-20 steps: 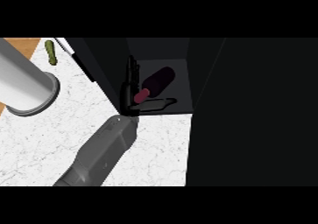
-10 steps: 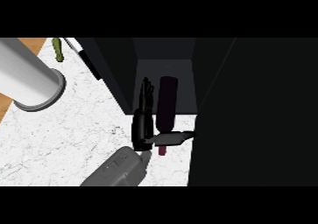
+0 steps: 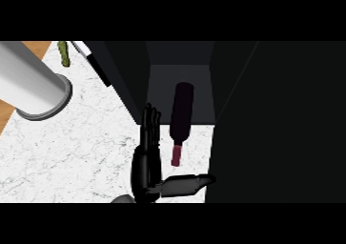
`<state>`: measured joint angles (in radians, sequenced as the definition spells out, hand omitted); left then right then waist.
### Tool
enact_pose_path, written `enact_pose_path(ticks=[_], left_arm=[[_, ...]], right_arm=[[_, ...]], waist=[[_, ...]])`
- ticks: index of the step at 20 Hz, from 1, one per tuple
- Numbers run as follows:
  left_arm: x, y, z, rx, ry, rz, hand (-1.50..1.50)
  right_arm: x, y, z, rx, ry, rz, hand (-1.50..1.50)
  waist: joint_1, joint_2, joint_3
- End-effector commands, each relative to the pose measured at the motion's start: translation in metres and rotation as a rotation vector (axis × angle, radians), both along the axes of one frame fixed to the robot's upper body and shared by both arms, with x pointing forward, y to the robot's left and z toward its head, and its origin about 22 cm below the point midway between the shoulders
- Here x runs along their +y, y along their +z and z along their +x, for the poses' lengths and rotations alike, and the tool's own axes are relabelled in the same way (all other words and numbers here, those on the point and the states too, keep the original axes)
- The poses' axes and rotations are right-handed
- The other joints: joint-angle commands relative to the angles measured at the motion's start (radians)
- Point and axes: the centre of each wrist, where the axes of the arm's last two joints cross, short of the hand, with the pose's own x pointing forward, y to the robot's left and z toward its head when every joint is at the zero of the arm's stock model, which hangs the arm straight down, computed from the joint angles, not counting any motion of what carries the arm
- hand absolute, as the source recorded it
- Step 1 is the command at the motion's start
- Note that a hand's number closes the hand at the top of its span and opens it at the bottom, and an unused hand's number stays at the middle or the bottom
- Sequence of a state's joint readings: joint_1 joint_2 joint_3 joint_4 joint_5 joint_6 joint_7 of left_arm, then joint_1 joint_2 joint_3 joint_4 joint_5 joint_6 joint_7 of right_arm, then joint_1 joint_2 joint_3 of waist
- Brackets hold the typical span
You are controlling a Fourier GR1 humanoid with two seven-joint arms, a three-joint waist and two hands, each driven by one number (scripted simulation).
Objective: Pick up the wine, place it into the cabinet and close the cabinet
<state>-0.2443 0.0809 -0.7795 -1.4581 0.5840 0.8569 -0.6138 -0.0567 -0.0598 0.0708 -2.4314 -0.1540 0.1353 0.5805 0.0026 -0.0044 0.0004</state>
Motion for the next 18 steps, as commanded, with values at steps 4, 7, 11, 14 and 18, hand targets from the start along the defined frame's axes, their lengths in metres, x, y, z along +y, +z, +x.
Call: enact_pose_path(ticks=[4, 7, 11, 14, 18], left_arm=[[0.005, 0.016, -0.034, -0.039, 0.034, -0.054, -1.50], [0.040, 0.019, -0.051, -0.050, -0.020, -0.017, -1.50], [0.060, 0.026, -0.077, -0.041, -0.057, -0.007, -1.50], [0.069, 0.033, -0.101, -0.039, -0.102, -0.034, -1.50], [0.098, 0.036, -0.097, -0.044, -0.143, 0.008, -1.50]], right_arm=[[0.005, 0.019, -0.016, -0.014, 0.032, -0.012, -1.50], [-0.007, 0.010, -0.036, 0.017, 0.096, 0.005, -1.50], [-0.006, 0.001, -0.013, 0.032, 0.133, 0.000, 1.50], [-0.009, 0.001, -0.017, 0.059, 0.174, -0.046, 1.50], [-0.001, 0.005, -0.011, 0.030, 0.185, -0.083, 1.50]], waist=[[-0.001, 0.002, -0.001], [-0.005, 0.000, 0.000], [0.001, 0.002, 0.000], [0.002, 0.000, 0.000], [0.004, 0.002, -0.001]])
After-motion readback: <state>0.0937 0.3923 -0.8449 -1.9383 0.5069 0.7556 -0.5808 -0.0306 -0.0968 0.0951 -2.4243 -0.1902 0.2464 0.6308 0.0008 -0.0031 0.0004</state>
